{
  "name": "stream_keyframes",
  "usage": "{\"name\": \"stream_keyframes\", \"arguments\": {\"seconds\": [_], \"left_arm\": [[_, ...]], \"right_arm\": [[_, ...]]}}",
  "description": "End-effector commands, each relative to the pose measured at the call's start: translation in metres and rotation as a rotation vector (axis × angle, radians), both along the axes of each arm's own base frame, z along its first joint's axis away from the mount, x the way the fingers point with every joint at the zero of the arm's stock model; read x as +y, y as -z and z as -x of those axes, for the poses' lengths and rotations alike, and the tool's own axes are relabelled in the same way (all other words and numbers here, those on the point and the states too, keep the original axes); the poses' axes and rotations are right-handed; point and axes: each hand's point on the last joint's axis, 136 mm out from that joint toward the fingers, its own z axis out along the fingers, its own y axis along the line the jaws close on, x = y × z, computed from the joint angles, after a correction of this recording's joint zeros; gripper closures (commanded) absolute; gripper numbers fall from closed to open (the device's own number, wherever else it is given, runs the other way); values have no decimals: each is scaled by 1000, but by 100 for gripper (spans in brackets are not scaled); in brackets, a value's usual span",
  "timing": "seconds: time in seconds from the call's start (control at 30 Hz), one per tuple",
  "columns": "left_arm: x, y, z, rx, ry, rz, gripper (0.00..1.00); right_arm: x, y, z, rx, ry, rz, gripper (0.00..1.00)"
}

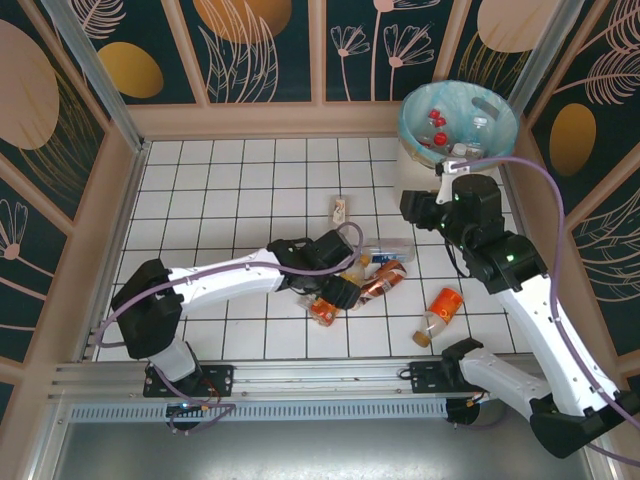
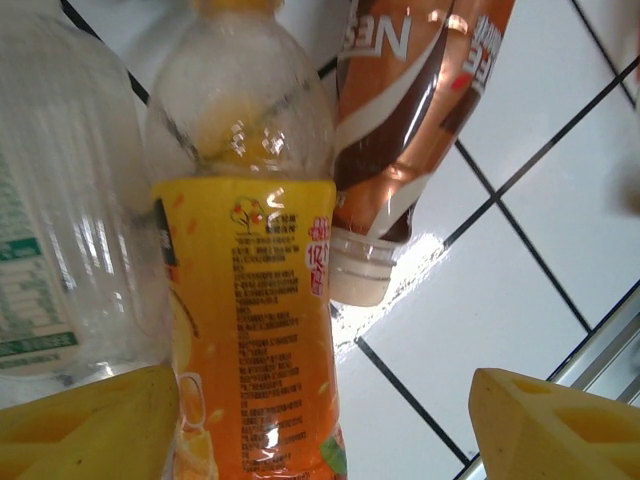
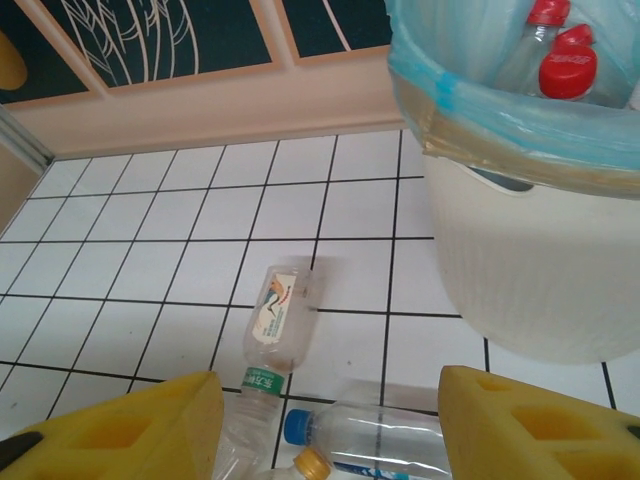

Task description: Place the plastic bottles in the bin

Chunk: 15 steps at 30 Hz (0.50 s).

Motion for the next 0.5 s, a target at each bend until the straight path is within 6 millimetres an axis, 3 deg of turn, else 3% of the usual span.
{"name": "stream_keyframes", "arguments": {"seconds": [0.0, 0.2, 0.23, 0.47], "left_arm": [[0, 5, 6, 4, 31, -46, 24], [4, 23, 7, 11, 3, -72, 23], [5, 34, 6, 19, -2, -97, 23], [13, 59, 8, 34, -3, -170, 29]], "right_arm": [[-3, 11, -1, 17, 22, 18, 41], [6, 19, -10, 41, -10, 33, 41], [8, 20, -11, 42, -14, 34, 41], [15, 21, -17, 50, -39, 37, 41]]}}
